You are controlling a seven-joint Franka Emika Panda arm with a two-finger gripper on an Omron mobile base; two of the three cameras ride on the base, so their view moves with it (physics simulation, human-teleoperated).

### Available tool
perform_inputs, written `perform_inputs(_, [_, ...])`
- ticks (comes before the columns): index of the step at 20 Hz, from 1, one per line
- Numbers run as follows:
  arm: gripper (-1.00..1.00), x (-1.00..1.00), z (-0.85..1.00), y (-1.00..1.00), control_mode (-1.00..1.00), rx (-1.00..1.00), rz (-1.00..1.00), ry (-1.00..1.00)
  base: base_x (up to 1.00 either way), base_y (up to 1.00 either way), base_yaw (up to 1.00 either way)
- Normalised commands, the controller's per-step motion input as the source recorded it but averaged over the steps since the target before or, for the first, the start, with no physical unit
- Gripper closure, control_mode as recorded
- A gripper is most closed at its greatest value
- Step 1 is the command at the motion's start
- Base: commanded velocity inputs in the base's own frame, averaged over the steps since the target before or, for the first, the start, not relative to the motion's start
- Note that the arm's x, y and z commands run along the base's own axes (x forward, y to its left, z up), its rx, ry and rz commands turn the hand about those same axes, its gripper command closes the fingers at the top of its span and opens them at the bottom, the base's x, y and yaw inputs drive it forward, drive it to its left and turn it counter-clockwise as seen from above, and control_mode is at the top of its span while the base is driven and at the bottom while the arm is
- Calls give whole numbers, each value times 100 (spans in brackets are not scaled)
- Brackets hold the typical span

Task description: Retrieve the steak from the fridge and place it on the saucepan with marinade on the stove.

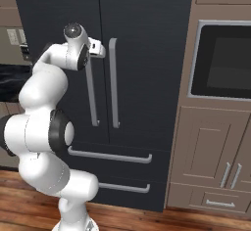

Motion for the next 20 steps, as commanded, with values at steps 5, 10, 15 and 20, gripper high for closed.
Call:
perform_inputs(5, [100,-41,0,0,-100,0,0,0,0,0,0])
perform_inputs(10, [100,-85,-2,2,-100,0,0,0,0,0,0])
perform_inputs(15, [100,-89,-2,19,-100,0,0,1,0,0,0])
perform_inputs(20, [100,-83,-1,27,-100,0,0,3,0,0,0])
